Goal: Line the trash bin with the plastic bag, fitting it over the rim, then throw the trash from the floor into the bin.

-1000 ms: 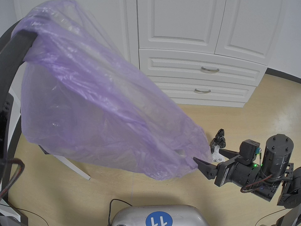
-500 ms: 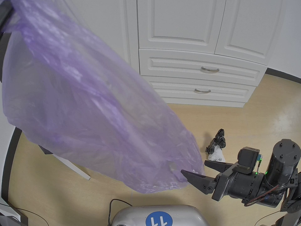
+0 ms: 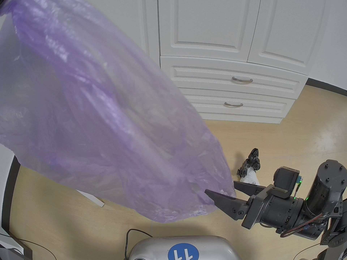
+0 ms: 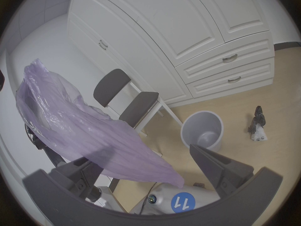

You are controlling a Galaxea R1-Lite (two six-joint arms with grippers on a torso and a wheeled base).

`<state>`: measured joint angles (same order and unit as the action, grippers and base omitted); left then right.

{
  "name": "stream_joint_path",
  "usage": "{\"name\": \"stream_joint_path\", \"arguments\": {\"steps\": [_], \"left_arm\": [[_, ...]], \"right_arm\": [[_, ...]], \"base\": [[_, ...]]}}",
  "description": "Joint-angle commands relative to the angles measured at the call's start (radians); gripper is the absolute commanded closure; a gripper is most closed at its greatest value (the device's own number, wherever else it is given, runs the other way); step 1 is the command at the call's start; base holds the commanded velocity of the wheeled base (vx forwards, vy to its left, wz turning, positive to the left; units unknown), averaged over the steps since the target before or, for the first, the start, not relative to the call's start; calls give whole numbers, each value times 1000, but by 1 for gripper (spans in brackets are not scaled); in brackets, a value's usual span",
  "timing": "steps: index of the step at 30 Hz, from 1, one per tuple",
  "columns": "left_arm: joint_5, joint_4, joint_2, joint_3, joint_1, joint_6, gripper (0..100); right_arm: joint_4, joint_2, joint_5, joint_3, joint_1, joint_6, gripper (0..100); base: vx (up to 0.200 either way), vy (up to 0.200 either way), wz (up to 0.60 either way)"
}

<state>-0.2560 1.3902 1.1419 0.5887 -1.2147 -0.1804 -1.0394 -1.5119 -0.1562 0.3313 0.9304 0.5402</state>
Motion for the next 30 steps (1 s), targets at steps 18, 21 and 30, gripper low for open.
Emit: {"name": "stream_joint_path", "arguments": {"steps": [18,21,30], "left_arm": [[0,0,2,10,-2,12,100],[0,0,2,10,-2,12,100],[0,0,4,11,-3,13,100]], "right_arm": [[-449,-314,4,-117,33,57,0],[-450,-314,4,-117,33,58,0],[-450,-326,3,-117,36,58,0]], "base": [[0,0,0],[0,0,0],[0,0,0]]}}
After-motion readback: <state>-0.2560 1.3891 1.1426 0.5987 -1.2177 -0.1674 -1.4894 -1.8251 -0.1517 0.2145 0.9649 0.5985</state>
